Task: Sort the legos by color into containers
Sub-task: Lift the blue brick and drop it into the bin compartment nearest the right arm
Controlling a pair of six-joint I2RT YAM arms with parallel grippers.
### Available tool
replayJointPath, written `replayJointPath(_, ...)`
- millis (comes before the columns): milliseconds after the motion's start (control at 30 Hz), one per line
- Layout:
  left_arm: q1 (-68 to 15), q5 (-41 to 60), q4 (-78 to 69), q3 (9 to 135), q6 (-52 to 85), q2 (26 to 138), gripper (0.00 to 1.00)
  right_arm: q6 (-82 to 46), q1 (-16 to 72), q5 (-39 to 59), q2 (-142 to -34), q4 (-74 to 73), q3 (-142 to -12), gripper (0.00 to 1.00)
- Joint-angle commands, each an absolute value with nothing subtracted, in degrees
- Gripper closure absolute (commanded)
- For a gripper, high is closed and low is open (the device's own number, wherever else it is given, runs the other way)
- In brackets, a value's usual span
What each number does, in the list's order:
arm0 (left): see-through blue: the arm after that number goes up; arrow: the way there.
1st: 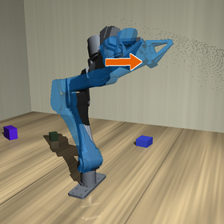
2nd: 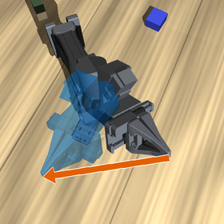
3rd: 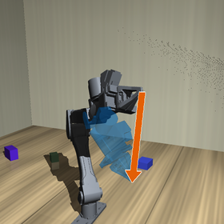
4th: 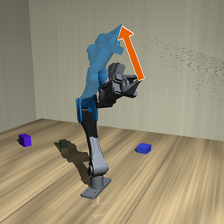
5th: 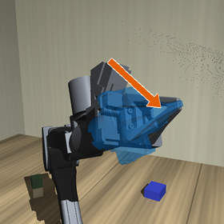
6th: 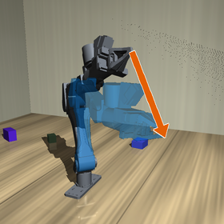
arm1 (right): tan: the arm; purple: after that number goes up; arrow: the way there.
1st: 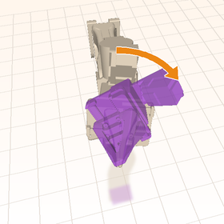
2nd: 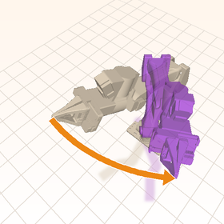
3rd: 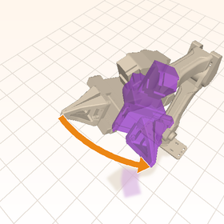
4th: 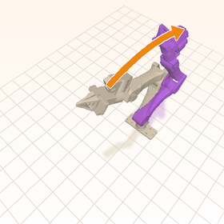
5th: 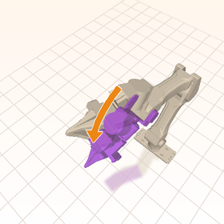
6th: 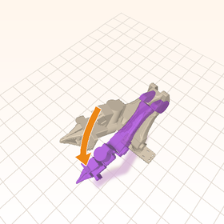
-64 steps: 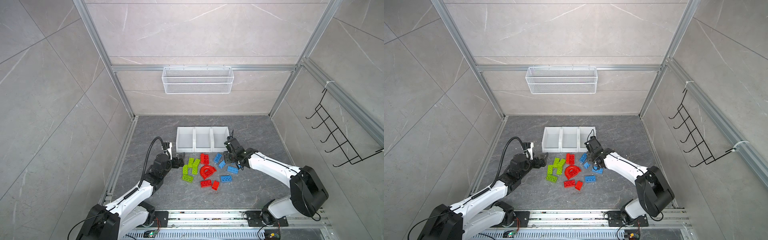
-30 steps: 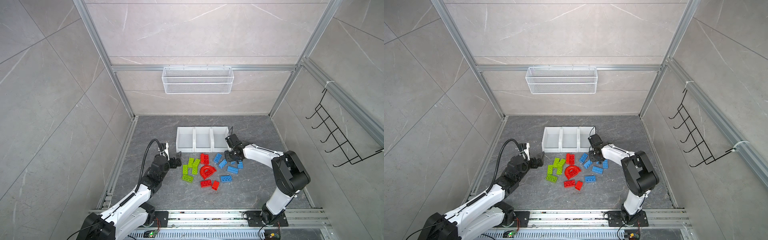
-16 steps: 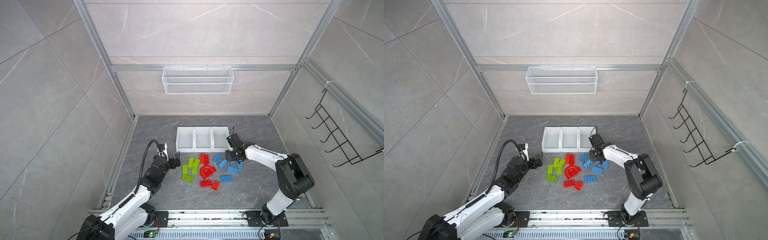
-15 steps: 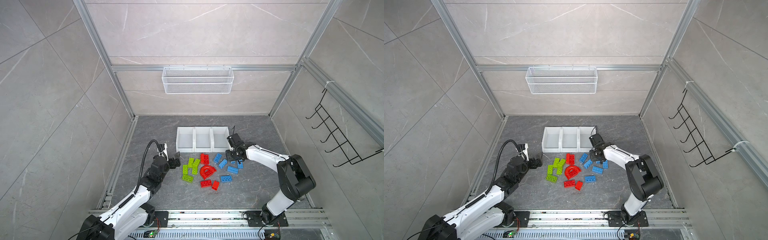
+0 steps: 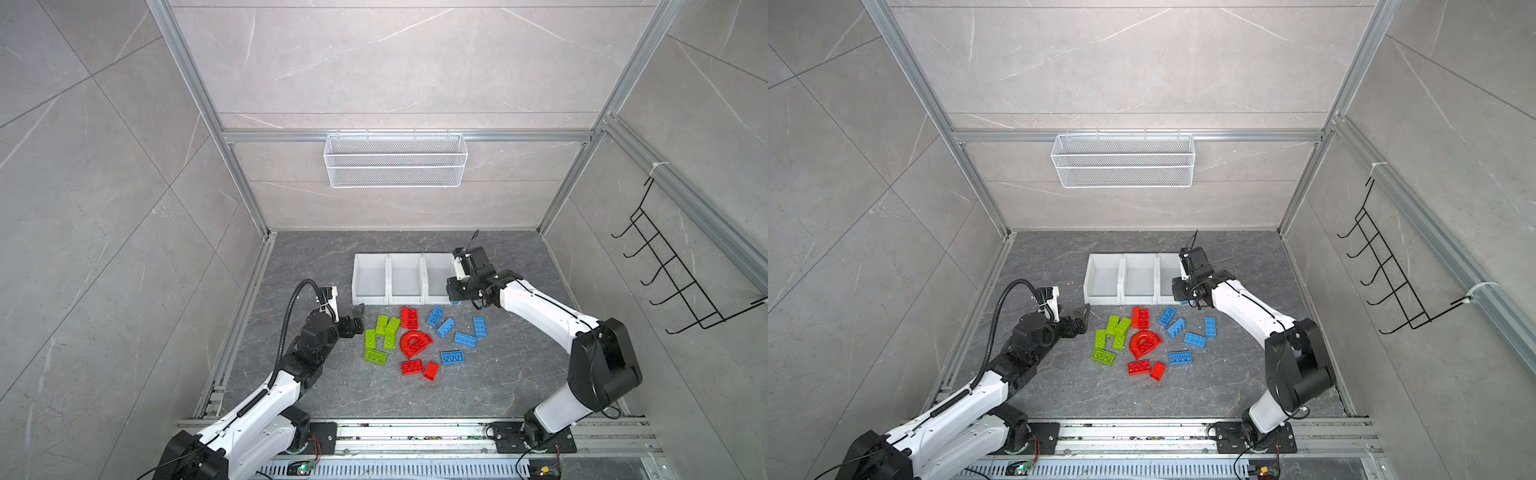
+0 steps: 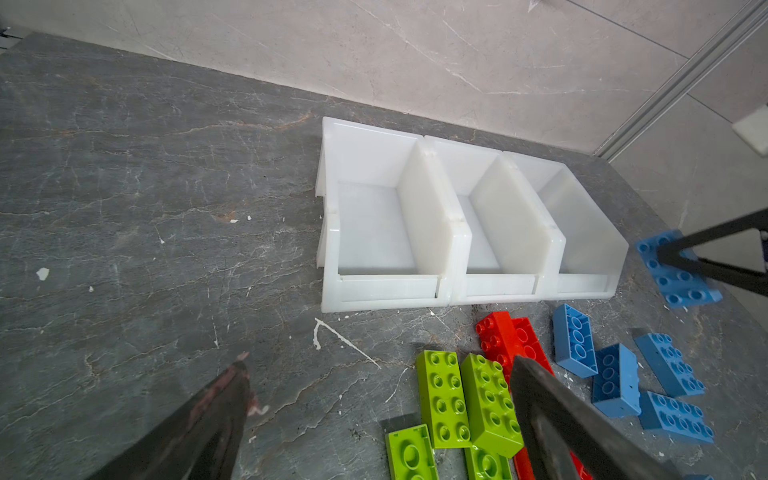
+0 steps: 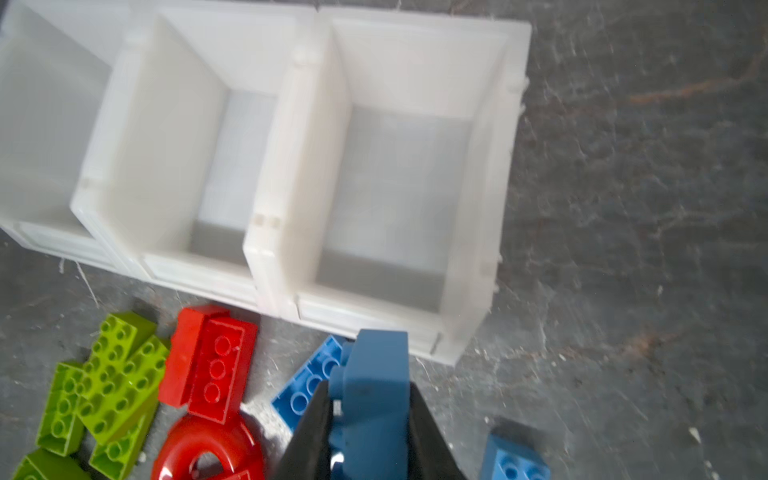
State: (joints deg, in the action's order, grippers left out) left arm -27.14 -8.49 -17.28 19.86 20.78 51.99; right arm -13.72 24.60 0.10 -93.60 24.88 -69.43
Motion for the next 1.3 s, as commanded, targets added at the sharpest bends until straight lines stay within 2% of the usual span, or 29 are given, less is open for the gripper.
replayJointPath(0, -27.33, -7.35, -20.64, 19.15, 20.21, 52.2, 0.0, -15.01, 24.33, 2.68, -98.24, 22.81, -73.34, 0.76)
replayJointPath(333, -27.42, -7.1, -20.85, 19.32, 19.33, 52.75, 0.0, -16.64, 23.4, 4.85, -109.12, 19.98, -80.74, 0.77)
replayJointPath(700, -27.32, -8.04, -20.57, 18.79, 19.11, 51.33, 0.0, -18.1, 22.34, 4.99, -116.16, 17.83, -84.02, 0.77)
replayJointPath(867, -27.34, -8.14, -20.65, 18.75, 19.16, 51.5, 0.0, -18.53, 22.17, 5.27, -117.92, 17.27, -84.62, 0.68)
replayJointPath(1067, -27.35, -8.09, -20.48, 18.7, 19.01, 50.98, 0.0, -17.79, 22.18, 4.62, -115.77, 18.78, -84.65, 0.56)
replayJointPath(1267, -27.34, -8.09, -20.53, 18.66, 18.94, 50.8, 0.0, -16.64, 22.63, 4.01, -105.35, 19.2, -79.68, 0.55)
